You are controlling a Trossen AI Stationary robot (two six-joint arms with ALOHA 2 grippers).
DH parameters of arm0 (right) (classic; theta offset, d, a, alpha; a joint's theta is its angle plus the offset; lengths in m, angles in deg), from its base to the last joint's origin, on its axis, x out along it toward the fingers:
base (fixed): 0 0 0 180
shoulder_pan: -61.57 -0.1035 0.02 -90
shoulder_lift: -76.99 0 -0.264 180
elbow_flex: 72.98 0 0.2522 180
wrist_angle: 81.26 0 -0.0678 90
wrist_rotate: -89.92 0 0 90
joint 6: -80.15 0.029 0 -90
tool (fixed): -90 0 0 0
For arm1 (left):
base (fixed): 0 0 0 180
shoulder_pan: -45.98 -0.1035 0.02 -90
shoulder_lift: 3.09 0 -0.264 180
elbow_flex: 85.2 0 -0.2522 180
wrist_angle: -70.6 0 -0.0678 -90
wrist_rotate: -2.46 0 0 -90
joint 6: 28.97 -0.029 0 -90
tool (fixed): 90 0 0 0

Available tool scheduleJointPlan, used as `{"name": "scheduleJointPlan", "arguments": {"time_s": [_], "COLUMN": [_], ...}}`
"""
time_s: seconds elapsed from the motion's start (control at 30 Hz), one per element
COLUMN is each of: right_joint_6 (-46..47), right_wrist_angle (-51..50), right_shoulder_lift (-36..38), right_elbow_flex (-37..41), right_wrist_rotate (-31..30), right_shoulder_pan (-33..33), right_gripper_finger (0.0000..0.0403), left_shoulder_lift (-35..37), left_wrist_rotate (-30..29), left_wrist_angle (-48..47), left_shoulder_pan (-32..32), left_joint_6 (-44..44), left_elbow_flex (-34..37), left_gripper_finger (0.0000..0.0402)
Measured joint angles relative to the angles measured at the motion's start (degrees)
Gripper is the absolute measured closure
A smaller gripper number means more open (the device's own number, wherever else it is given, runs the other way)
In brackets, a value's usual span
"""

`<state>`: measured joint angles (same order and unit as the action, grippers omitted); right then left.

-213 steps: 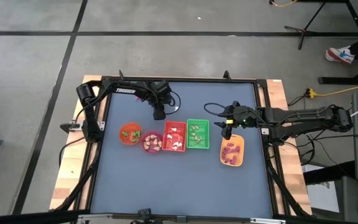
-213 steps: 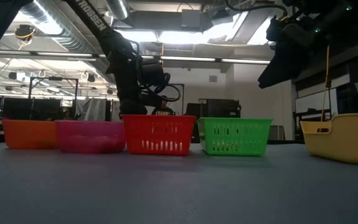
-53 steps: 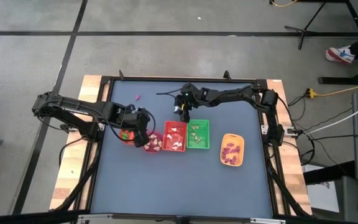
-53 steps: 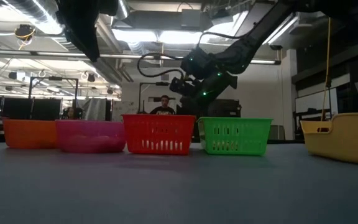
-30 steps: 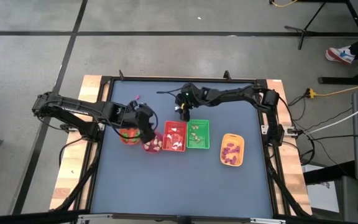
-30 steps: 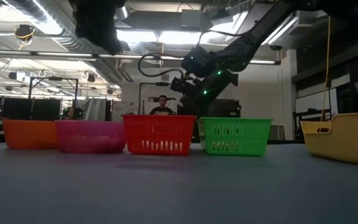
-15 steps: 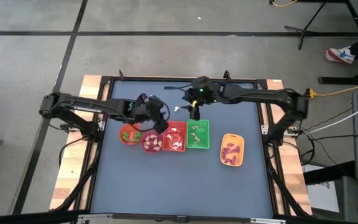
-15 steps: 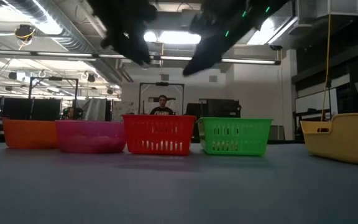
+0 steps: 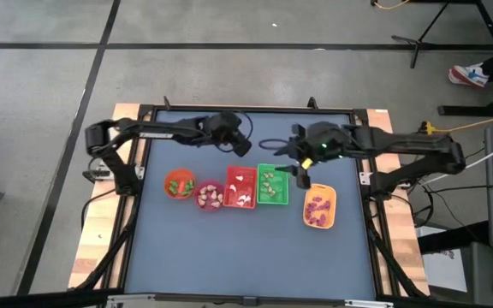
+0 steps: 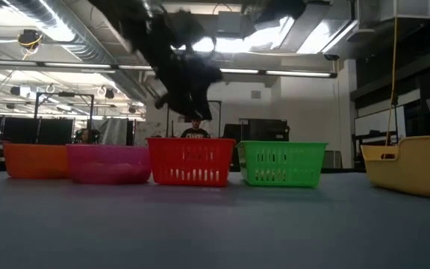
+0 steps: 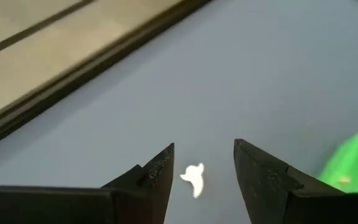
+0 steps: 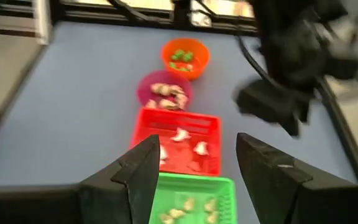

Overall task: Sort Halloween decoration
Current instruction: Put the white ghost toy into the red bin

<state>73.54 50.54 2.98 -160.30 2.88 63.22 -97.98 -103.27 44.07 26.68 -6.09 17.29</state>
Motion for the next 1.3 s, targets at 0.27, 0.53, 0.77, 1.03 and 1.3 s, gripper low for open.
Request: {"name": "scheduleJointPlan", "arguments": {"time_s": [0.27,0.53,0.77,1.03,1.3], "right_joint_6": [2.2,2.3,2.3,1.9,1.9], "right_wrist_angle": [-3.0,-4.4,-4.4,-4.7,-4.7], "right_shoulder_lift": [2.5,2.2,1.7,1.6,1.6], "right_elbow_flex": [0.0,0.0,0.0,0.2,0.2], "right_wrist_rotate": [0.0,0.0,-0.6,-2.4,-2.4], "right_shoulder_pan": [-8.2,-12.7,-13.4,-13.3,-13.3], "right_gripper_finger": [0.0192,0.0192,0.0192,0.0192,0.0192], "left_shoulder_lift": [-10.5,-15.4,-18.8,-19.6,-19.7], "left_wrist_rotate": [8.7,11.8,11.0,10.6,10.1], "left_wrist_angle": [7.4,7.4,7.8,7.7,7.6], "left_shoulder_pan": [-3.5,-4.1,-4.1,-3.9,-3.8], "left_joint_6": [-8.4,-8.6,-8.6,-9.8,-9.9], "left_elbow_flex": [0.0,0.0,-0.1,-0.2,-0.2], "left_gripper_finger": [0.0251,0.0251,0.0251,0.0257,0.0298]}}
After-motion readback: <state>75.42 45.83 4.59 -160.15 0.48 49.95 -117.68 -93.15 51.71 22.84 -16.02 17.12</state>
